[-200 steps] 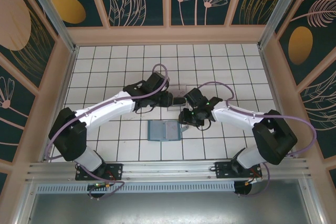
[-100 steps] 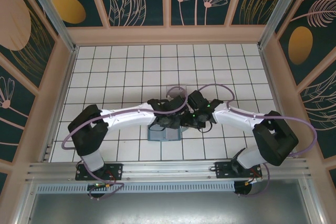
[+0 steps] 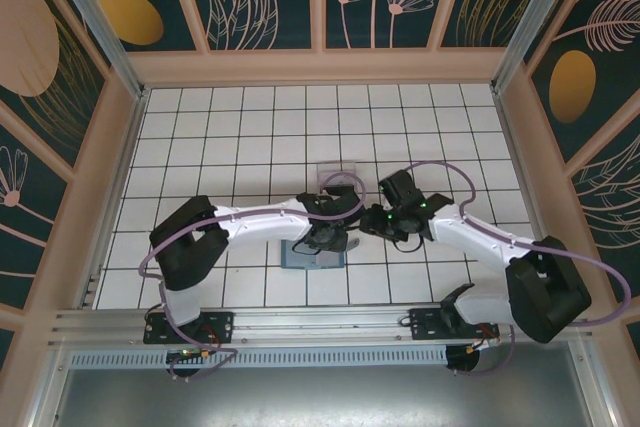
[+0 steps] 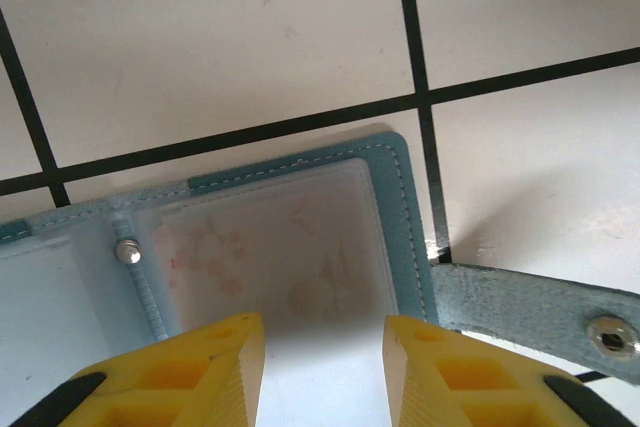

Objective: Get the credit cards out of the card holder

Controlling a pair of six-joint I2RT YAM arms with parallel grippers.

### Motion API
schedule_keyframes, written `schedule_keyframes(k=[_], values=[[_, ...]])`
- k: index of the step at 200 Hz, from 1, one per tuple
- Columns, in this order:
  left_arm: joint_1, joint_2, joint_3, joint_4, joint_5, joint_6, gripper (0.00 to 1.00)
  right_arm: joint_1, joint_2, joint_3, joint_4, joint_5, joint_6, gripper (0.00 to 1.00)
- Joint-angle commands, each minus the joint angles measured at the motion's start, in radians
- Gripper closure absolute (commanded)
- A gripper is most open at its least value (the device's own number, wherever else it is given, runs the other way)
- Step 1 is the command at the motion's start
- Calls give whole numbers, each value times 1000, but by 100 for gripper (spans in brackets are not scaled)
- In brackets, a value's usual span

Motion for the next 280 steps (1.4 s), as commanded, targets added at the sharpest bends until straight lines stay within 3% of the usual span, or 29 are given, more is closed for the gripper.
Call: schedule_keyframes(k=[1, 100, 179, 234, 280], values=[[-10, 27, 24, -50, -13, -24, 62, -27, -28, -29, 11, -7, -28, 60], [-14, 85, 3, -57, 2, -14, 55, -42, -26, -54, 40, -33, -43, 60], [-14, 56, -23, -38, 6, 6, 81, -42, -49, -43, 25, -50, -32, 60], [-12, -91, -79, 23, -59, 29, 86, -17, -49, 10, -1, -47, -11, 60], [5, -249, -243, 225, 7, 32, 87, 54, 6, 84, -8, -35, 18, 60]])
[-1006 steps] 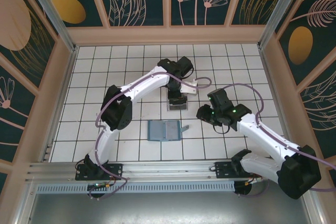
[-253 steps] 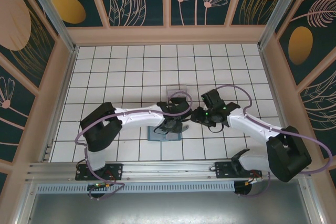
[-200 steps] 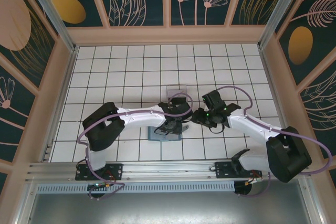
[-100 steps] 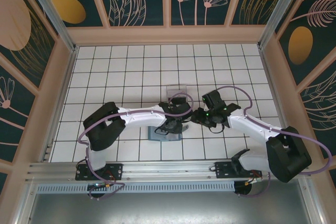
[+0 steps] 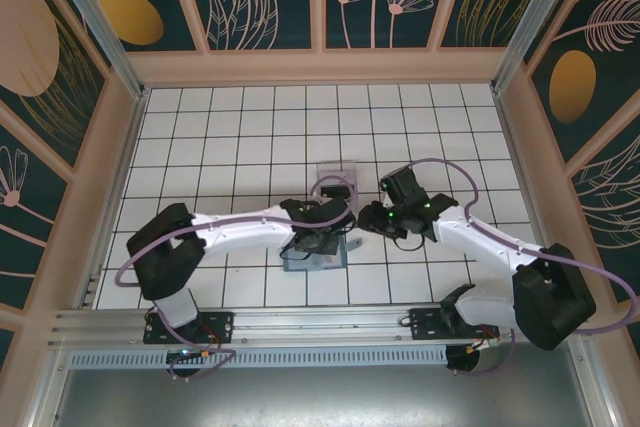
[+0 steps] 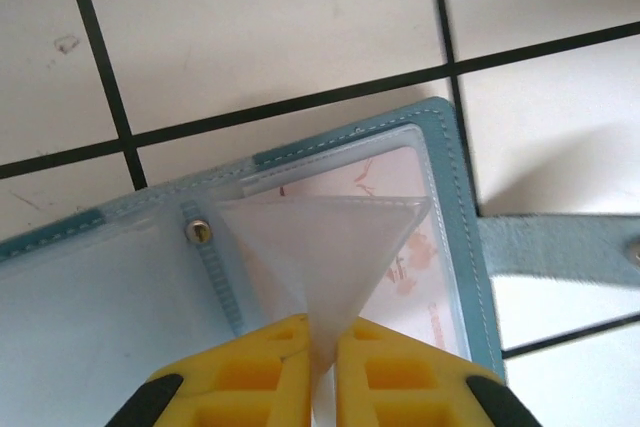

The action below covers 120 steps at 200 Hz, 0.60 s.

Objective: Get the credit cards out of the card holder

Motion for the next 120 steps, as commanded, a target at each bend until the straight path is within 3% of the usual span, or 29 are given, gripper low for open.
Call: schedule_keyframes(k=[1, 43, 120], values=[[11, -91, -92, 147, 37, 10, 87, 39, 33, 62, -21, 10, 30, 60], [41, -202, -266, 369, 138, 11, 88, 105, 95, 107, -1, 6, 55, 63], [108, -301, -498, 702, 298, 7, 87, 153, 241, 79, 135, -100, 82, 83]])
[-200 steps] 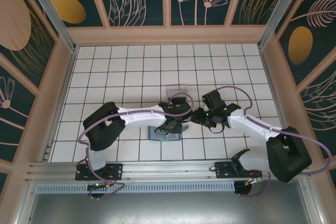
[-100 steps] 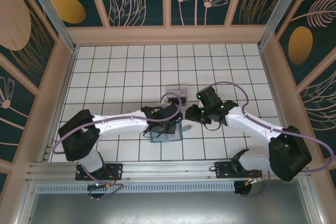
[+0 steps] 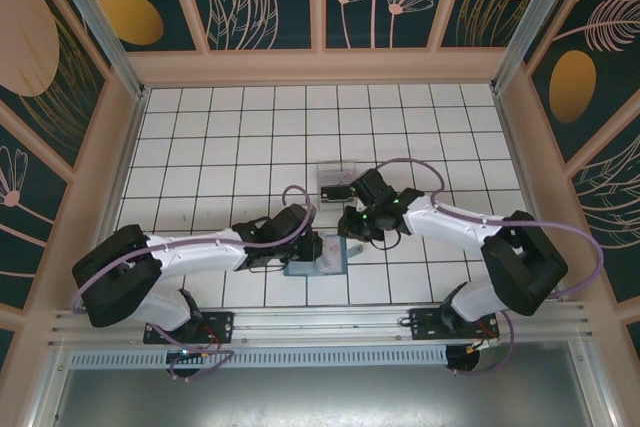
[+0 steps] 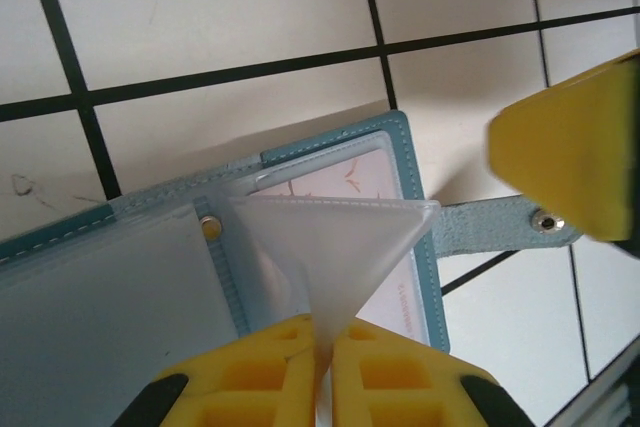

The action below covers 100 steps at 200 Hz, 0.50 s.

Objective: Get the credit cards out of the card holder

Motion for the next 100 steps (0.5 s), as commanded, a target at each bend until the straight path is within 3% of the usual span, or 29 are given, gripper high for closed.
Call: schedule_keyframes(k=[1, 27, 100], values=[[15, -29, -43, 159, 69, 3, 87, 8, 25, -18, 86, -63, 18, 83], [25, -35, -78, 213, 95, -2, 86, 12, 53, -33, 144, -111, 25, 85], [30, -61, -91, 151, 51, -6, 77, 31, 141, -70, 256, -180, 46, 86]])
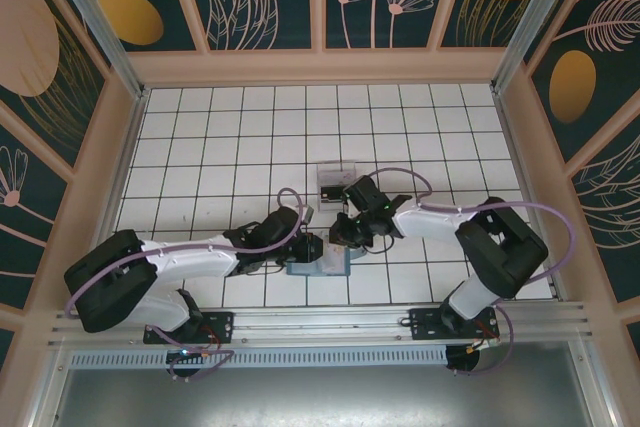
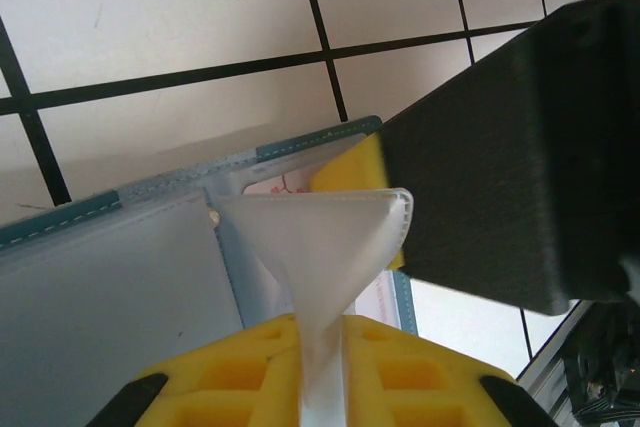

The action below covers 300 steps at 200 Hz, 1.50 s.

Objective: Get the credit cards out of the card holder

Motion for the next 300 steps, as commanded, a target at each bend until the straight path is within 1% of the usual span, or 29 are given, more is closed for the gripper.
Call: schedule_keyframes(k=[1, 25, 61, 83, 108, 127, 158, 184, 212, 241, 272, 300], values=[[7, -21, 5, -15, -19, -2, 76, 14, 16, -12, 59, -41, 16, 86], [7, -53, 34, -106, -74, 6, 68, 18, 14, -10, 61, -42, 19, 86], [7, -164, 89, -241, -163, 29, 63, 23, 11, 8, 53, -47, 17, 86], [7, -252, 117, -316, -243, 27, 60, 39, 14, 43, 29, -44, 6, 85], [8, -354, 116, -353, -315, 12, 56, 60, 25, 82, 10, -42, 2, 85], [8, -422, 114, -379, -377, 1, 49, 70, 48, 114, -8, -47, -7, 84], [8, -511, 97, -417, -452, -7, 48, 87, 84, 150, -33, -44, -19, 85], [9, -575, 69, -422, -477, -27, 46, 104, 116, 166, -34, -39, -16, 85], [8, -603, 50, -424, -483, -45, 47, 129, 159, 197, -32, -36, -11, 84], [8, -600, 48, -435, -493, -55, 46, 152, 203, 225, -26, -30, 3, 84], [8, -573, 52, -444, -504, -72, 46, 162, 252, 212, 2, -21, 23, 85], [8, -538, 53, -436, -480, -80, 46, 165, 275, 205, 1, -6, 25, 85]])
